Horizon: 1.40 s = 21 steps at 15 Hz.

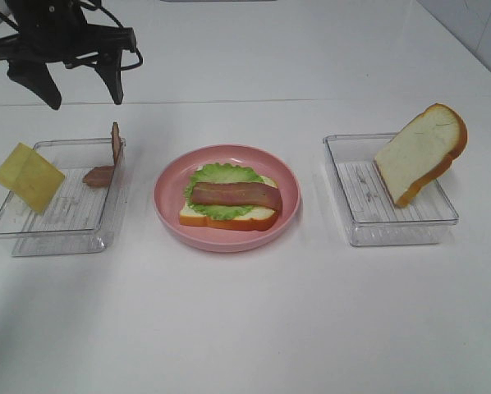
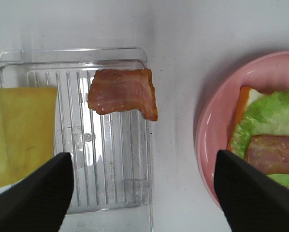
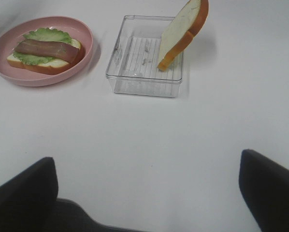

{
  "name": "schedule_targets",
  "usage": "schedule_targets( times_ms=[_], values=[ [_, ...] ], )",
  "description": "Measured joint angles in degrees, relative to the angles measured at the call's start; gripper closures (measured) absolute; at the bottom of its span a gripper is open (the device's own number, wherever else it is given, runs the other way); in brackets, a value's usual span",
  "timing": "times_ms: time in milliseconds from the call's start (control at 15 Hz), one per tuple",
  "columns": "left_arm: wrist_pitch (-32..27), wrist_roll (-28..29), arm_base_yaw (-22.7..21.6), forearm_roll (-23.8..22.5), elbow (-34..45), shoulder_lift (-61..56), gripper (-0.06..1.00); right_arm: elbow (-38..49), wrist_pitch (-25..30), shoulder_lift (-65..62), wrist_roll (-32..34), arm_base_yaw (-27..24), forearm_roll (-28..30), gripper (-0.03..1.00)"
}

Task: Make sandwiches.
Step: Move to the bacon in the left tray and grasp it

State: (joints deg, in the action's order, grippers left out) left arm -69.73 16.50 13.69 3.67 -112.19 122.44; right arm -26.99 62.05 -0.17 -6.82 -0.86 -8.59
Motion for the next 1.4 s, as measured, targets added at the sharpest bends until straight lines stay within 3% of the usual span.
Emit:
schedule_targets(
  times_ms=[467, 1400],
  values=[
    [0.0, 0.63, -3.09, 0.0, 0.0, 7.96, 0.21, 0.0, 0.0, 0.0, 0.0, 0.0, -0.74, -0.02],
    [1.03, -1.09, -3.21, 3.21, -2.06, 12.2, 0.21, 0.0, 0.0, 0.0, 0.0, 0.0, -1.03, -0.02]
  ],
)
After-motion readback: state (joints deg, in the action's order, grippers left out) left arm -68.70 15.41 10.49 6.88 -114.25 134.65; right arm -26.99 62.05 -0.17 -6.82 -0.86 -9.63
